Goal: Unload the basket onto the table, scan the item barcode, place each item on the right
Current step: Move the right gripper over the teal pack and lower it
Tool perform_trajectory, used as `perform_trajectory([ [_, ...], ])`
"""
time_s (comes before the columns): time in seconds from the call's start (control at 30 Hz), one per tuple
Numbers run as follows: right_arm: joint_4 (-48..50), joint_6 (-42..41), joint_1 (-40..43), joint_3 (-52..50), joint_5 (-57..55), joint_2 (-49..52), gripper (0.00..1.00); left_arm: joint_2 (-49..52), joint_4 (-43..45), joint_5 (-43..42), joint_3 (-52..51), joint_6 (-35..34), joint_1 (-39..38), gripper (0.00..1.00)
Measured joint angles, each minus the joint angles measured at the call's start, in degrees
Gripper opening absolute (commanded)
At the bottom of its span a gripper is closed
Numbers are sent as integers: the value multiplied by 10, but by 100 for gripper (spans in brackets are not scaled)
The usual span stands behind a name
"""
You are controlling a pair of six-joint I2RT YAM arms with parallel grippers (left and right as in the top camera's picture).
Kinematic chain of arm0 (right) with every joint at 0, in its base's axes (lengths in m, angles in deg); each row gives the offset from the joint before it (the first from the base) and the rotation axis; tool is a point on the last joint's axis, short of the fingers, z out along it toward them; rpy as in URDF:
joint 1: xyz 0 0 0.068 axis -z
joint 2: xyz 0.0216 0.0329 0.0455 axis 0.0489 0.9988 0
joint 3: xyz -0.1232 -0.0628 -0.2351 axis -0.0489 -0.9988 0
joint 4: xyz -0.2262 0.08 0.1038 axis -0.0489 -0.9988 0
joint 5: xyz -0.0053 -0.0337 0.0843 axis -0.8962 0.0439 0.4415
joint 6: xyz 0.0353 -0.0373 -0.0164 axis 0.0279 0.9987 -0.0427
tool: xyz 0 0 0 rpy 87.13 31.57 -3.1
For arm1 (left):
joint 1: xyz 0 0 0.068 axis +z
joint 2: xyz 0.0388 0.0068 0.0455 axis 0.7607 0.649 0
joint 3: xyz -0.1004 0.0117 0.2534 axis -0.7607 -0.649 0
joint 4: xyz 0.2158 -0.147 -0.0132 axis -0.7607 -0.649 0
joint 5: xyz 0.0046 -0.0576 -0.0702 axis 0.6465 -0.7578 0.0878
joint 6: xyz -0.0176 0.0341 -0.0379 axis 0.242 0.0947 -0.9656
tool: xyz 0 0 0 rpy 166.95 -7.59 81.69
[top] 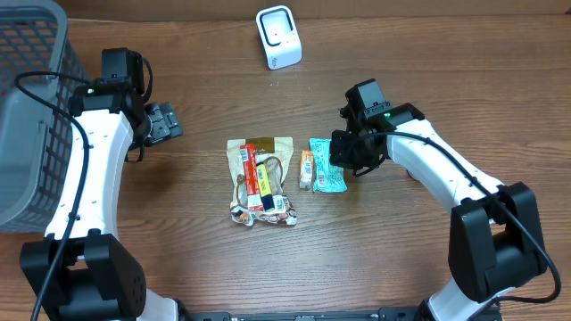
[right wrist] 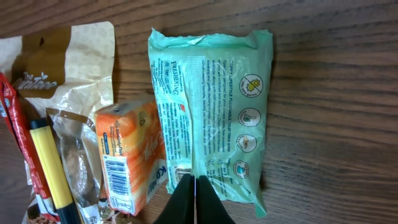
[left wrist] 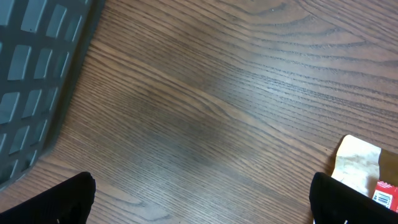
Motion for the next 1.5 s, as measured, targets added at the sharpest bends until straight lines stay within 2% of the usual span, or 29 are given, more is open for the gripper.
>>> perform_trajectory([
  [0.27,32,-15,0,0,4,0,4,0,0,0,0,0,0,100],
  [0.63,23,-36,-2,0,4,0,4,0,0,0,0,0,0,100],
  [1.2,37,-39,-43,0,4,0,7,0,0,0,0,0,0,100],
  [1.5,39,-40,-43,0,-38,0,13,0,0,0,0,0,0,100],
])
